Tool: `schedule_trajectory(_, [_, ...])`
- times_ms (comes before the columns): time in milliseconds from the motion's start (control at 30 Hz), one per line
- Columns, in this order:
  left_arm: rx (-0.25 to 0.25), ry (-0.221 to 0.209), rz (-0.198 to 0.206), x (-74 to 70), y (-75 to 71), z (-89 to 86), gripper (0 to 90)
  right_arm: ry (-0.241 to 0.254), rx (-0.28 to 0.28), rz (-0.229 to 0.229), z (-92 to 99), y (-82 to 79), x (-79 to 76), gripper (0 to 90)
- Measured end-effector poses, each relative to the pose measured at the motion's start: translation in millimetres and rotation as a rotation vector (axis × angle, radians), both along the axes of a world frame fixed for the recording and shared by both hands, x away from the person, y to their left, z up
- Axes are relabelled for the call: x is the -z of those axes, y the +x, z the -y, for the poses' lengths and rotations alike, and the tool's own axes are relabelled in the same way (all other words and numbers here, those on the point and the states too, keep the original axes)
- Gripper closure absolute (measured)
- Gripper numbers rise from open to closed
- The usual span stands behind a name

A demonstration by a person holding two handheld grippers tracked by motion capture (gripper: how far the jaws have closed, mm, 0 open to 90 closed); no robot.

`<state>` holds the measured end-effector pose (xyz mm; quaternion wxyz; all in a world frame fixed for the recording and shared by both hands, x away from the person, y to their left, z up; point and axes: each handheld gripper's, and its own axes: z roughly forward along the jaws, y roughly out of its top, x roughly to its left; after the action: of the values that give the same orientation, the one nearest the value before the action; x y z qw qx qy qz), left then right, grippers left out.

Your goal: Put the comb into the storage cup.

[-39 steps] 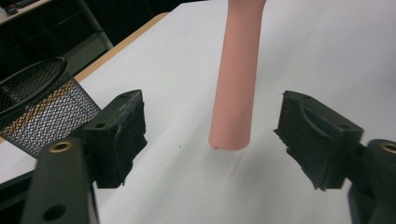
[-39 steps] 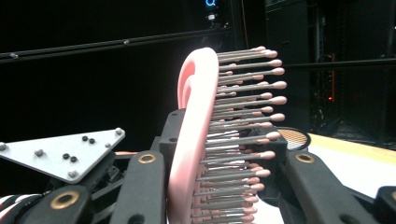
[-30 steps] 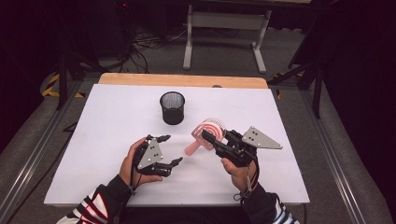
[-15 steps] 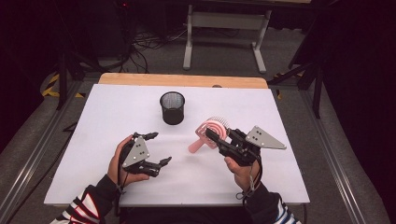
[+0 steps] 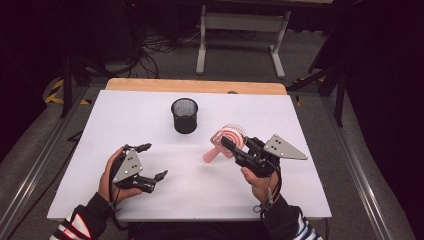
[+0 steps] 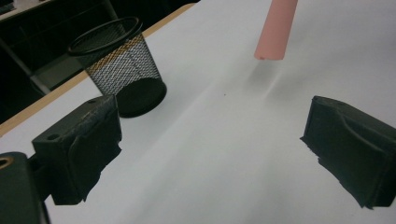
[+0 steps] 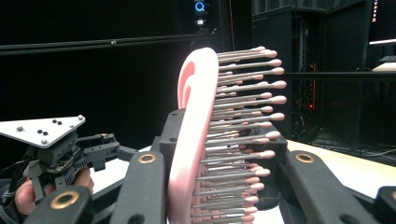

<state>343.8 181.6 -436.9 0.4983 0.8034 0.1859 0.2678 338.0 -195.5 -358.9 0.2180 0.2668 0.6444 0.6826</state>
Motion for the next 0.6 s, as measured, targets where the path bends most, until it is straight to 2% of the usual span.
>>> schedule_trajectory(100, [-0.013,-0.025,-0.013,1.5,-1.8,-9.4,5.2,-0.004,0.000,0.003,-0.2,0.3,-0.4,64.0])
schedule_trajectory(600, [-0.096,-0.058,-0.037,7.0,-12.5,-45.1,5.0,-0.003,0.012,0.022,-3.0,5.5,-6.6,64.1])
